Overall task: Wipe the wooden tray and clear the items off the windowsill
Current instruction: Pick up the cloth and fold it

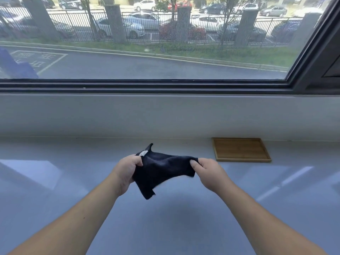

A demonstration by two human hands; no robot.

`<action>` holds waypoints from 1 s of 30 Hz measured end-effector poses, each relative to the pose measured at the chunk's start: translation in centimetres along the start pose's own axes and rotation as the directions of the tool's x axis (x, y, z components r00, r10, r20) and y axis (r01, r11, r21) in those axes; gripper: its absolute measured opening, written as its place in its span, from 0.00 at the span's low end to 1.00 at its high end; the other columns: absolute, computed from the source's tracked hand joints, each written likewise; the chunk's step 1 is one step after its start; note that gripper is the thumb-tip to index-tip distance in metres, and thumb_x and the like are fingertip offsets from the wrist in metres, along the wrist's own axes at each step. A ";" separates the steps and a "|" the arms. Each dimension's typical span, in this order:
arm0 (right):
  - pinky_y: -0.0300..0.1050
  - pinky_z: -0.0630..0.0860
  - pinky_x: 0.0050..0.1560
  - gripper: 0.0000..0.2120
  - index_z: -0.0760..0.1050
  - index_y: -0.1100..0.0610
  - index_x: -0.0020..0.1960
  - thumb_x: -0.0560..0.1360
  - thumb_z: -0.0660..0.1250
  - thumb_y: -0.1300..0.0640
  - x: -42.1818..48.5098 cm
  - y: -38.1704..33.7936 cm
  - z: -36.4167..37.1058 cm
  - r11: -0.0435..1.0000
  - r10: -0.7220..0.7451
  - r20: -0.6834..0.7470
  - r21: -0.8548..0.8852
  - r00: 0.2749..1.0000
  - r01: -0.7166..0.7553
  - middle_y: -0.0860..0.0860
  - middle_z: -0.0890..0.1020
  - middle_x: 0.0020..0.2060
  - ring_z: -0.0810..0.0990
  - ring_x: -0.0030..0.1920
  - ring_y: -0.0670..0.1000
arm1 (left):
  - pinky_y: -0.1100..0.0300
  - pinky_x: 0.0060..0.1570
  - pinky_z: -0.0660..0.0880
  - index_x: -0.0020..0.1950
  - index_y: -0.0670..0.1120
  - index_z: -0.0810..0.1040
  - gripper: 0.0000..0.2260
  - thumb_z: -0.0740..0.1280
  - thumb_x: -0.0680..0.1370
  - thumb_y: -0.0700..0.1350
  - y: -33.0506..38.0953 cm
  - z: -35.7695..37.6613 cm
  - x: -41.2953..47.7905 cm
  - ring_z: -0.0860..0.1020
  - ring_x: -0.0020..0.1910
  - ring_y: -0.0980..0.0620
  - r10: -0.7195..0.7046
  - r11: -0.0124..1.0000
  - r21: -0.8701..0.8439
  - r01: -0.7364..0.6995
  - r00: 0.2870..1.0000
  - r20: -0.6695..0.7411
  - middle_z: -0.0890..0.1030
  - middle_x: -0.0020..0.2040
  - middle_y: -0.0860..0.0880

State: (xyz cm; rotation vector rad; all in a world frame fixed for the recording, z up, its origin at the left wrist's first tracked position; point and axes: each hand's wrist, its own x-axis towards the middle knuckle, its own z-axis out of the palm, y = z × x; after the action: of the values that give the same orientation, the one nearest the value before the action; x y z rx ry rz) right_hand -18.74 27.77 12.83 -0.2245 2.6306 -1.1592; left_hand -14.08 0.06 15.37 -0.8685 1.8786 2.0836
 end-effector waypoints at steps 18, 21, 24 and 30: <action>0.54 0.73 0.62 0.10 0.80 0.49 0.57 0.79 0.72 0.47 1.0 1.5 -2.2 0.453 0.327 0.058 0.867 0.943 -0.210 0.46 0.87 0.55 0.80 0.61 0.53 | 0.53 0.35 0.82 0.50 0.45 0.89 0.19 0.57 0.79 0.45 1.3 1.0 0.0 0.86 0.40 0.45 0.042 0.951 -0.310 0.005 0.989 0.145 0.87 0.47 0.44; 0.57 0.67 0.67 0.15 0.77 0.47 0.60 0.79 0.69 0.39 1.0 1.7 -2.4 0.469 0.367 0.060 0.850 0.928 -0.240 0.46 0.81 0.65 0.75 0.67 0.52 | 0.50 0.36 0.83 0.52 0.45 0.89 0.19 0.57 0.79 0.46 1.6 1.0 -0.1 0.87 0.42 0.43 0.031 0.935 -0.353 0.022 0.989 0.145 0.88 0.50 0.42; 0.59 0.67 0.68 0.18 0.75 0.48 0.63 0.82 0.62 0.37 1.0 1.6 -2.0 0.523 0.370 0.111 0.796 0.922 -0.306 0.51 0.81 0.65 0.78 0.66 0.54 | 0.51 0.34 0.82 0.48 0.46 0.90 0.20 0.57 0.79 0.46 1.4 1.2 0.0 0.87 0.40 0.44 0.016 0.934 -0.355 0.031 0.991 0.129 0.88 0.48 0.43; 0.63 0.78 0.66 0.24 0.77 0.58 0.63 0.85 0.56 0.39 1.1 1.3 -2.6 0.520 0.305 0.103 0.815 0.947 -0.256 0.63 0.85 0.59 0.84 0.54 0.60 | 0.53 0.34 0.82 0.48 0.47 0.90 0.19 0.57 0.78 0.45 1.1 0.5 0.1 0.86 0.39 0.46 -0.007 0.937 -0.347 0.047 0.993 0.118 0.87 0.47 0.44</action>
State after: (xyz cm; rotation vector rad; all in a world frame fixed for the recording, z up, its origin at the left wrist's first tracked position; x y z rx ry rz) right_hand -20.63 30.20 13.36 0.4170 1.7434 -2.1018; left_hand -14.85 0.34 16.28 -0.8157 1.4533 2.4364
